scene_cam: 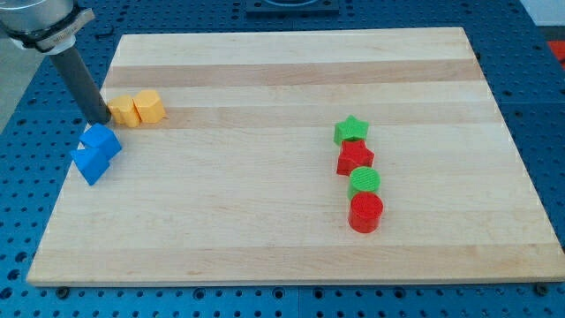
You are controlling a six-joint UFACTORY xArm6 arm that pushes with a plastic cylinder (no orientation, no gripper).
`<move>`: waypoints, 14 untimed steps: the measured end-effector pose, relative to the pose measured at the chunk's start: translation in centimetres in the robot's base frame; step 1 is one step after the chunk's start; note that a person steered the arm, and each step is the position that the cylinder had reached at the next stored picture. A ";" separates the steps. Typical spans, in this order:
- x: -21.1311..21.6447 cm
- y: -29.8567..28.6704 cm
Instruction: Slide the green star to the left
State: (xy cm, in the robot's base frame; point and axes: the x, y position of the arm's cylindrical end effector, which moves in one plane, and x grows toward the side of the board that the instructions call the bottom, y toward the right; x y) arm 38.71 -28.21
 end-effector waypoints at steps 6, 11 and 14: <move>-7.7 9.9; -4.8 37.9; 2.1 44.6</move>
State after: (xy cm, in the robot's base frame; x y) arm 40.77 16.39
